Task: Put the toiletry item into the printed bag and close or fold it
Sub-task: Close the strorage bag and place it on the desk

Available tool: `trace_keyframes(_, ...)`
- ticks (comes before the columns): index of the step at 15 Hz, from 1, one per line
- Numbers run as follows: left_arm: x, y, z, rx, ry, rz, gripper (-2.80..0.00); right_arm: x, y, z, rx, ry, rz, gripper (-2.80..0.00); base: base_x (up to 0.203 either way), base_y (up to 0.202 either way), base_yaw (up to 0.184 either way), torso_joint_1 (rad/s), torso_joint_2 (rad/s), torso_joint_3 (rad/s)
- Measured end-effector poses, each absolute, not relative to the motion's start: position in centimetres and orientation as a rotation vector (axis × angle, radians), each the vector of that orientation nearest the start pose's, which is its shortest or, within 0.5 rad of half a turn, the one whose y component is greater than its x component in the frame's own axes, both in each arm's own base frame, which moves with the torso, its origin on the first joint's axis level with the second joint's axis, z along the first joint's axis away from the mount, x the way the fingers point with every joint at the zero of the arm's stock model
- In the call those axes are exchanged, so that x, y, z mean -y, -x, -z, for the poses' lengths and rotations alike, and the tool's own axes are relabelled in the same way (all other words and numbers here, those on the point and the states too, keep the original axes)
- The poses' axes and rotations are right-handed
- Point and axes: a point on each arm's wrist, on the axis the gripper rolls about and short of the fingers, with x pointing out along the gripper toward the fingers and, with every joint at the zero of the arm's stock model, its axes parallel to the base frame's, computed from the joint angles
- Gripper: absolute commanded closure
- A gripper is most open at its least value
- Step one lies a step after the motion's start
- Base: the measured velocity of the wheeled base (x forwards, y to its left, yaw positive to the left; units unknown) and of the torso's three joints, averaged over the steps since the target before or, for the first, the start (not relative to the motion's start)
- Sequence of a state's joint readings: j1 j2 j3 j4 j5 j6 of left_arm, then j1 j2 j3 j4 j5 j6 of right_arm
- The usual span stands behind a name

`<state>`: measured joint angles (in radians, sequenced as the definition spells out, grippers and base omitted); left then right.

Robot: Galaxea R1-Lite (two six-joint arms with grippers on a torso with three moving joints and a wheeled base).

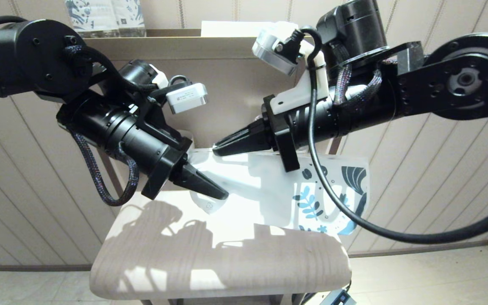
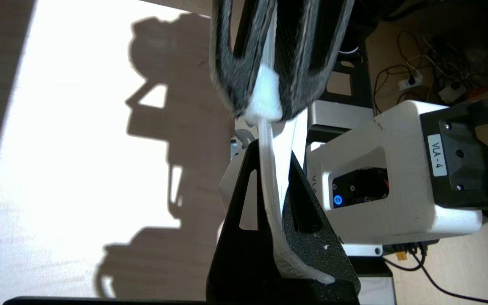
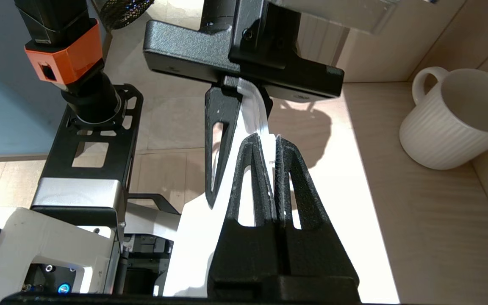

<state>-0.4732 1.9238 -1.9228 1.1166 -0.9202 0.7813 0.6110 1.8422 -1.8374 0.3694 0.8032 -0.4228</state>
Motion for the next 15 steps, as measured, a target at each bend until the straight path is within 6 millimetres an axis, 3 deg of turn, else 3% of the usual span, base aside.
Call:
trace_keyframes(9, 15.6, -27.6, -27.5, -0.614, -0.313, 1.577, 0.0, -18.3, -26.0, -32.8, -0.13, 0.302, -1.418, 0.0, 0.0, 0.0, 0.0, 0.0, 0.0, 0.0)
trace_keyframes(15, 15.5, -27.6, -27.7, -0.605, -0.316, 1.572, 0.0, -14.8, -26.2, -32.2, -0.17, 0.275, -1.351, 0.0, 0.0, 0.0, 0.0, 0.0, 0.0, 0.0)
